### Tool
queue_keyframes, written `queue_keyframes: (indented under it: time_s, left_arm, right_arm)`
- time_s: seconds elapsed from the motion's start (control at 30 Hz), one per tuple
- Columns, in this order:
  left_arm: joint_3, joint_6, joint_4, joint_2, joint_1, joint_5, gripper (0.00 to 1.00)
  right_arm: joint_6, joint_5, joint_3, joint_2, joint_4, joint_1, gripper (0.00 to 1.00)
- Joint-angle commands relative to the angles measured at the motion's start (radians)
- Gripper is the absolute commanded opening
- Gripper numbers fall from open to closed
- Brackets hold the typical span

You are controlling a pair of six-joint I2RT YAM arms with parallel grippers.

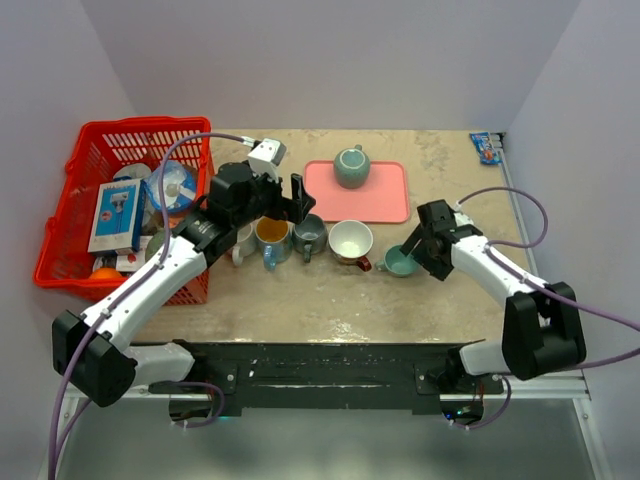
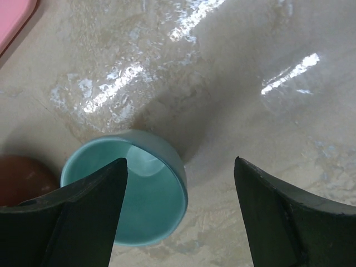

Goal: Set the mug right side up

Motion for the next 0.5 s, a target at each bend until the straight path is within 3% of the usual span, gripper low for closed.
queue_keyframes:
  time_s: [0.0, 0.1, 0.3, 0.47]
  left_arm:
    - [0.042, -0.005, 0.009, 0.009, 0.005, 0.003, 0.99]
    - [0.041, -0.001, 0.007, 0.011, 0.005, -0.005, 0.99]
    - [0.038, 0.010, 0.006, 0.013, 0.007, -0.031, 0.99]
    - [0.033, 0.013, 0.007, 0.017, 0.005, -0.043, 0.99]
  right_arm:
    - [-0.020, -0.031, 0.030, 0.054, 0.107, 0.000, 0.80]
    - [-0.079, -0.037, 0.065, 0.118, 0.149, 0.001, 0.80]
    - [-0.354, -0.083, 0.102, 0.165, 0.365, 0.001, 0.81]
    - [-0.449, -0.159, 0.114, 0.165, 0.443, 0.000, 0.81]
